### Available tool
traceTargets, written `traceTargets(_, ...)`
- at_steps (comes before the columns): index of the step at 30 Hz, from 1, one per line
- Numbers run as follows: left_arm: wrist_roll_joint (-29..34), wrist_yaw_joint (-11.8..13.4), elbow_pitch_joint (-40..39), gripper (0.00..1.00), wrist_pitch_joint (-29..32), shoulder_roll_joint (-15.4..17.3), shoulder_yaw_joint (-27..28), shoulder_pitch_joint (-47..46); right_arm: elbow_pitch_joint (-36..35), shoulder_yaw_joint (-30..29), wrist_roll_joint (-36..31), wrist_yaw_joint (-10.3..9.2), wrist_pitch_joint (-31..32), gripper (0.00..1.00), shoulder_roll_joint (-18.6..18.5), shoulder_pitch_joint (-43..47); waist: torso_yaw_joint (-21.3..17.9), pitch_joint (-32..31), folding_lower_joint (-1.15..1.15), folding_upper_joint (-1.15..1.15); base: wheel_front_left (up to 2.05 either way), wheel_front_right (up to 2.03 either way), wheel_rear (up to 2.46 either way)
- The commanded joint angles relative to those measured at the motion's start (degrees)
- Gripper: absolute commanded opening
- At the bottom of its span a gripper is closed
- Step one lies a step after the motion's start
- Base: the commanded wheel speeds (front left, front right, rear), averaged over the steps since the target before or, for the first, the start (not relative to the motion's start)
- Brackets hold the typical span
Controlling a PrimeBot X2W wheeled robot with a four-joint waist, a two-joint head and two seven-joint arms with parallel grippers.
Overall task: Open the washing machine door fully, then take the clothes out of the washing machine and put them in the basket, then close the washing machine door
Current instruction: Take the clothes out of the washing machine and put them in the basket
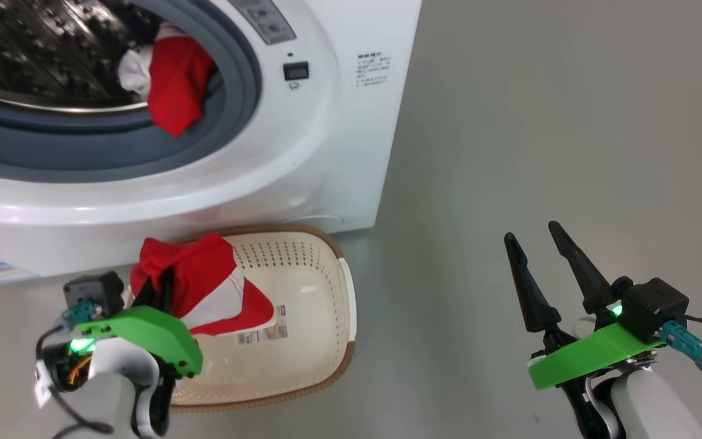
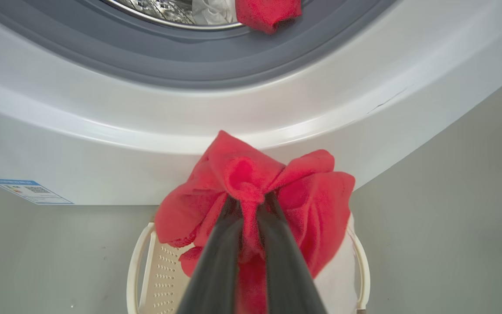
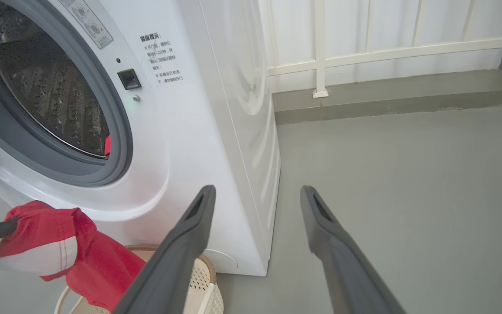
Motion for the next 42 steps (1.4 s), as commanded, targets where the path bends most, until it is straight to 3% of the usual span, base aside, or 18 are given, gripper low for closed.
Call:
traceTargets(1, -0.54, -0.85, 2.43, 0.00, -0.28, 1.06, 1.65, -2.97, -1.30, 1.09, 0.30, 0.36, -0.37, 1.00, -0.18, -0.95, -0.95, 2.52, 0.00, 0.00, 0.00, 0.00, 0.00)
traceTargets(16, -1.64, -6.03, 30.83, 0.00, 5.96, 0.28, -1.56, -17.01, -1.58, 2.60, 0.43, 0.36, -0.37, 1.00, -0.03, -4.64, -3.95, 11.58, 0.00, 0.00, 0.00, 0.00, 0.00)
traceTargets(31, -0.62, -7.42, 40.48, 0.02, 4.29, 1.53, -4.25, -20.80, -1.73, 3.10, 0.50, 0.36, -0.37, 1.00, 0.79, -6.66, -5.41, 15.54, 0.00, 0.00, 0.00, 0.00, 0.00)
traceTargets(33, -0.57, -7.50, 40.56, 0.46, 2.31, 1.29, -4.44, -21.17, -1.63, 2.64, 0.57, 0.36, -0.37, 1.00, 0.67, -6.72, -4.88, 15.43, 0.00, 0.00, 0.00, 0.00, 0.00)
traceTargets(34, -0.47, -7.55, 40.53, 0.99, 1.04, 1.15, -4.61, -21.43, -1.52, 2.32, 0.57, 0.36, -0.37, 1.00, 0.57, -6.72, -4.52, 15.24, 0.00, 0.00, 0.00, 0.00, 0.00)
traceTargets(42, -3.64, -8.49, 39.89, 1.00, -9.77, -0.09, -2.19, -20.89, -0.88, 0.52, 1.29, 0.36, -0.37, 1.00, 0.86, -7.18, -2.83, 11.09, 0.00, 0.00, 0.00, 0.00, 0.00)
